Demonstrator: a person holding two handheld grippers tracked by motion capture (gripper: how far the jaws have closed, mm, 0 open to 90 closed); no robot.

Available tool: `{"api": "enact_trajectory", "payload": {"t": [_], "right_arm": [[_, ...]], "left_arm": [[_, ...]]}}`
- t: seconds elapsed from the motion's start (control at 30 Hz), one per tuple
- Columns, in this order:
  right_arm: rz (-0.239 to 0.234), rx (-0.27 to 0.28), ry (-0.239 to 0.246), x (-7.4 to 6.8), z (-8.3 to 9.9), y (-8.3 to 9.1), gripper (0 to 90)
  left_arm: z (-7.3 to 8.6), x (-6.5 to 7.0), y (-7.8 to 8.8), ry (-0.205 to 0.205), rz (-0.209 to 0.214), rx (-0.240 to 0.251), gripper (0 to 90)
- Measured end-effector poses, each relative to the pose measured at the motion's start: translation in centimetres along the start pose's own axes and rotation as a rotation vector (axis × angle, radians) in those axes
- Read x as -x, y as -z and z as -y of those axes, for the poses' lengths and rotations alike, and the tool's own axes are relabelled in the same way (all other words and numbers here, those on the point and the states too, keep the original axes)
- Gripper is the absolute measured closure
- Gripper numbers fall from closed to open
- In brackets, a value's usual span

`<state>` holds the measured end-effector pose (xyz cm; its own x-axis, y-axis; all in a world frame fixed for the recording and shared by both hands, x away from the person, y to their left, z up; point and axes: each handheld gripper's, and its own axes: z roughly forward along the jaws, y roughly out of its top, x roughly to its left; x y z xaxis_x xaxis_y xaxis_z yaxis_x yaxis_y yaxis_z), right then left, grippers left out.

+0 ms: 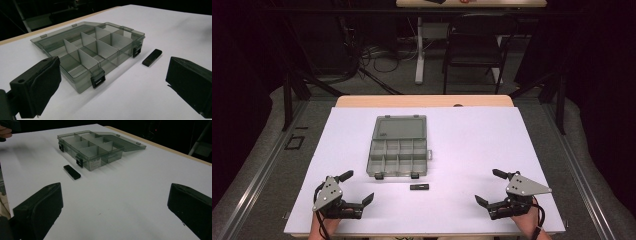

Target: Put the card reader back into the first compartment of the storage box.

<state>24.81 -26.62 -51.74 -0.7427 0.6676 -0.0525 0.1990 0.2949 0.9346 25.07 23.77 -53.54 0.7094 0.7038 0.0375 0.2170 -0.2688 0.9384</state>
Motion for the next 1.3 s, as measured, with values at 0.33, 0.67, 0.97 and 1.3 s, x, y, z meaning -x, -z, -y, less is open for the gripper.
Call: {"api": "enact_trajectory", "payload": {"t": [0.33,0.67,0.97,1.3], "right_arm": [[-0.010,0.004,0.006,0.2,-0.1,0.0,0.0],[-0.004,0.002,0.003,0.4,-0.1,0.1,0.0],[0.000,0.003,-0.006,0.6,0.0,0.3,0.0],[-0.012,-0.005,0.004,0.6,0.1,0.1,0.0]], "left_arm": [[-0.7,0.2,-0.7,0.005,0.051,-0.049,0.1],[-2.2,1.0,-2.1,-0.037,0.137,-0.106,0.1],[-2.9,1.6,-2.7,-0.077,0.185,-0.130,0.3],[-3.7,2.4,-4.8,-0.112,0.268,-0.165,0.0]]}}
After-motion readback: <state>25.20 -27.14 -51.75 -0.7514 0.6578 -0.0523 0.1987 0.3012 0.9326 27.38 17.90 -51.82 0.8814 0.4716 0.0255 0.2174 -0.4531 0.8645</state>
